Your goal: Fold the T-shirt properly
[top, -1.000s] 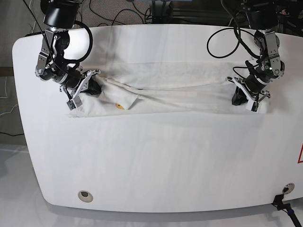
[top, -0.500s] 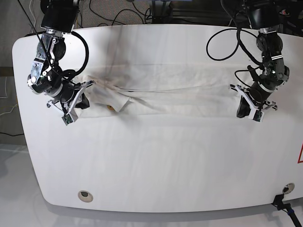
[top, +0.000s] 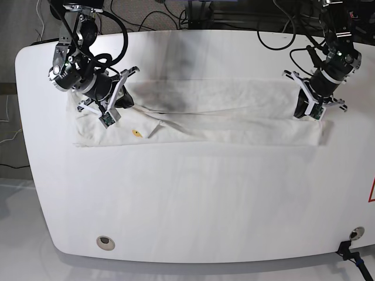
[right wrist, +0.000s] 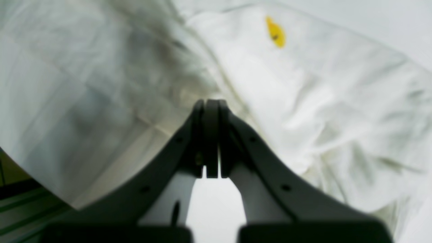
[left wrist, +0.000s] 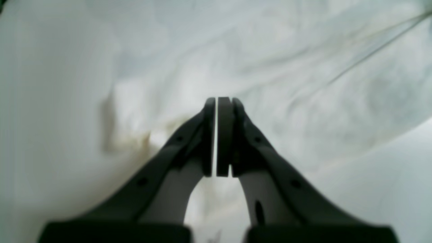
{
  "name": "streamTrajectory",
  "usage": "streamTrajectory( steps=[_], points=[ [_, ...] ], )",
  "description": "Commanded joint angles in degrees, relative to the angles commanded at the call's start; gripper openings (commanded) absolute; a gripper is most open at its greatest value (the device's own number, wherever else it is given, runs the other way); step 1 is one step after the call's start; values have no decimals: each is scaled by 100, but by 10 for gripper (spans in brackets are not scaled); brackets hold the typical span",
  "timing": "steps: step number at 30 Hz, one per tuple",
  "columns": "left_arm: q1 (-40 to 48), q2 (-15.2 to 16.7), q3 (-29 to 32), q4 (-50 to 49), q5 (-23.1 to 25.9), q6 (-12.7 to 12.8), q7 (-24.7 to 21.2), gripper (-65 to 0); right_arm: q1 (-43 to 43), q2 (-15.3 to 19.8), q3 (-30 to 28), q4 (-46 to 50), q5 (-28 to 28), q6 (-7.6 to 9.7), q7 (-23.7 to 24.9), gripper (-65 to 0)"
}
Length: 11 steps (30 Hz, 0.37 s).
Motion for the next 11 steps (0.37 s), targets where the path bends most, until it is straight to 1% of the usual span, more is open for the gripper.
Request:
streamTrajectory(
  steps=[2,4,11],
  points=[
    [149,132,-273,35,0,-9,-9,-650,-26,0,0,-9,-9,0,0,-650],
    [237,193,-369,44,0,-9,-26,-650,-26,0,0,-18,-9,0,0,-650],
    [352,193,-360,44,0,-9,-18,-650,-9,0,0,-18,-26,-9,0,-650]
  ],
)
